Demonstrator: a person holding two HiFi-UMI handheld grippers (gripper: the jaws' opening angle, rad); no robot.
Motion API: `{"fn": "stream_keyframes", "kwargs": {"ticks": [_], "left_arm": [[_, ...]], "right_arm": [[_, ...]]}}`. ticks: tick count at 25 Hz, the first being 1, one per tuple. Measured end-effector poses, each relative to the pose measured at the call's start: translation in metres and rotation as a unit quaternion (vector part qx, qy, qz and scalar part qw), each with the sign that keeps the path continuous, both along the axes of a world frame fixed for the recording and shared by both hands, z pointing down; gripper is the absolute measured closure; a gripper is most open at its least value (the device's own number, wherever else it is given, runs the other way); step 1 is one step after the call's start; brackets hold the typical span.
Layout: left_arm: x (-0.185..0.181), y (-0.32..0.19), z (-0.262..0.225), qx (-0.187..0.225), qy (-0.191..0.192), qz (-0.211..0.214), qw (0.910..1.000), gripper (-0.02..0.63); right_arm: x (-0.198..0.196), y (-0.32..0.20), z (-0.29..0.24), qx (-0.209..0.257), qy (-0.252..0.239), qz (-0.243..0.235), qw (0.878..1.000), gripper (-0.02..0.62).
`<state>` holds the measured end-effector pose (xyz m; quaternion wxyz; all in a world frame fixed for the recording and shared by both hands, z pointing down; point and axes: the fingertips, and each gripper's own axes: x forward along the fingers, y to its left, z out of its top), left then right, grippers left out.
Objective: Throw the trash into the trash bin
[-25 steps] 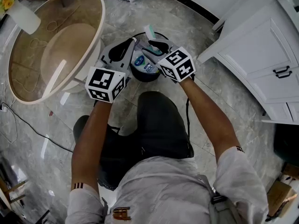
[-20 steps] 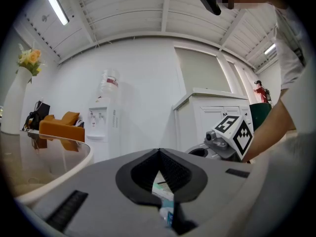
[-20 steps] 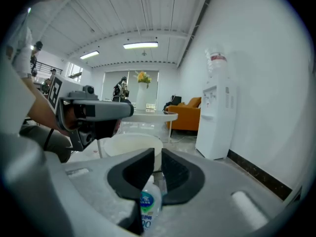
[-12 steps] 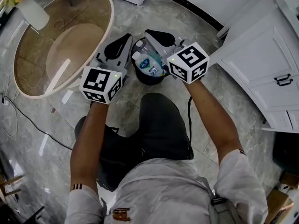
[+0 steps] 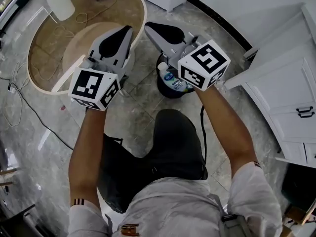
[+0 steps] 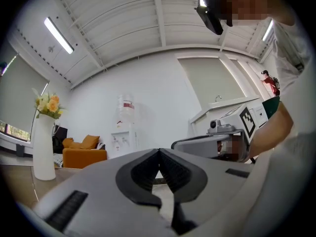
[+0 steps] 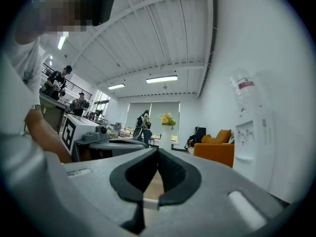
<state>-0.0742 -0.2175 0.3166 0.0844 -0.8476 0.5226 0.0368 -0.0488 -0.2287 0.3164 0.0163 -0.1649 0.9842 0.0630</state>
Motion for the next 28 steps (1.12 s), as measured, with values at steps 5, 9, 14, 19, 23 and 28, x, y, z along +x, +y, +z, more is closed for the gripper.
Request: {"fn": "stream_keyframes", "kwargs": {"ticks": [5,9,14,19,23,28], "left_arm": [[-0.05,-0.001,-0.009,0.001,-0.013,-0.035,0.9993,0.607],[-0.079,0.003,-0.025,-0.003,-0.019,-0.056,0.9982,0.607],[-0.091,0.016,-0.059,-0.008,-0.047,-0.058,0.9972,0.607],[-0.097,0.03,-0.109,-0.022,-0.038,-0.067,0.9968,0.607],[-0.113,0.043,-0.167,-0.021,-0.004,-0.088,0.9959,0.607],[-0.119,0.058,-0.253,-0.018,0.017,-0.094,0.9953,0.607]], "right_arm": [[-0.045,-0.004,-0.007,-0.001,-0.011,-0.035,0.999,0.594],[-0.071,-0.008,-0.025,0.003,-0.018,-0.053,0.998,0.594],[-0.101,0.009,-0.064,0.018,-0.015,-0.09,0.996,0.594],[-0.118,0.027,-0.121,0.023,-0.014,-0.111,0.993,0.594],[-0.123,0.033,-0.175,0.014,-0.012,-0.106,0.994,0.594],[-0.126,0.056,-0.252,0.019,-0.005,-0.109,0.994,0.594]]}}
